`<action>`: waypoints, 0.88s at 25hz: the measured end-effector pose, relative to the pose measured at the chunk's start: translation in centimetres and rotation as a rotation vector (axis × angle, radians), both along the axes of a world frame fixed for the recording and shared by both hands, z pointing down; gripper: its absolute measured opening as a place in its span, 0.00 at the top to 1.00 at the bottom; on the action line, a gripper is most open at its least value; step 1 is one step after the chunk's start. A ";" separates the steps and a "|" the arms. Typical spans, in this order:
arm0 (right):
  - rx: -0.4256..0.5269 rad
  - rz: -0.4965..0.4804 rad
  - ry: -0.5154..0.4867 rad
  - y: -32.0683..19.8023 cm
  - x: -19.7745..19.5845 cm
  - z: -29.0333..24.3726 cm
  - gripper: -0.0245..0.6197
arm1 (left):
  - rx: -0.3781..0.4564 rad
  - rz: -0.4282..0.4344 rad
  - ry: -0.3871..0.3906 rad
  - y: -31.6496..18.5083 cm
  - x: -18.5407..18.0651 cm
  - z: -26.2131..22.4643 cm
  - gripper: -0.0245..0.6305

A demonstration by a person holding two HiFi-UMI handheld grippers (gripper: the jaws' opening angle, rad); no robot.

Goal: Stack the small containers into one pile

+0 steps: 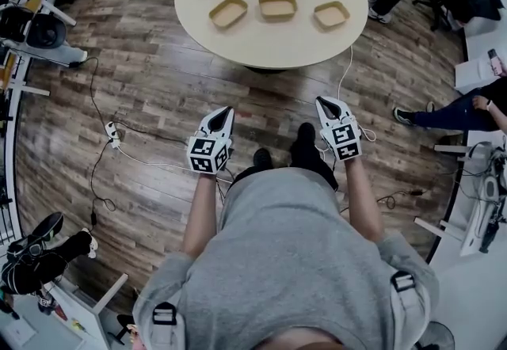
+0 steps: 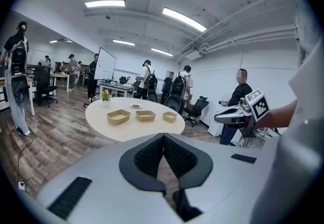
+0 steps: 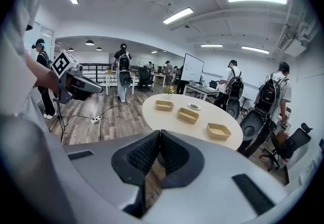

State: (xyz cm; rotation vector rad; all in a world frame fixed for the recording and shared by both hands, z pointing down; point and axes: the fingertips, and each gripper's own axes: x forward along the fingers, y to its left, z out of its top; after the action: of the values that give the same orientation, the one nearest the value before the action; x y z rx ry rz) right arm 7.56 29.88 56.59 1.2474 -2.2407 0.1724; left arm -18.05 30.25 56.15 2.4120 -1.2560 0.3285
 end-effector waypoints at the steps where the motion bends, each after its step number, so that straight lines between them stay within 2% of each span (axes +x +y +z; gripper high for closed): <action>1: -0.001 0.001 0.004 0.0 0.0 0.1 0.95 | 0.000 0.002 0.001 0.0 0.0 0.0 0.93; 12: -0.016 0.030 0.015 0.3 1.5 1.4 0.95 | -0.006 0.018 -0.013 -0.9 0.6 0.4 0.93; 22: -0.025 0.012 0.014 -3.9 2.7 1.4 0.95 | -0.016 -0.008 -0.016 -4.8 1.6 0.1 0.93</action>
State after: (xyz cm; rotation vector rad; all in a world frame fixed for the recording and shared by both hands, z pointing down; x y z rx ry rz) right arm 10.30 26.01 58.04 1.2449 -2.2131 0.1950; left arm -16.43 25.50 56.23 2.3950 -1.2650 0.3553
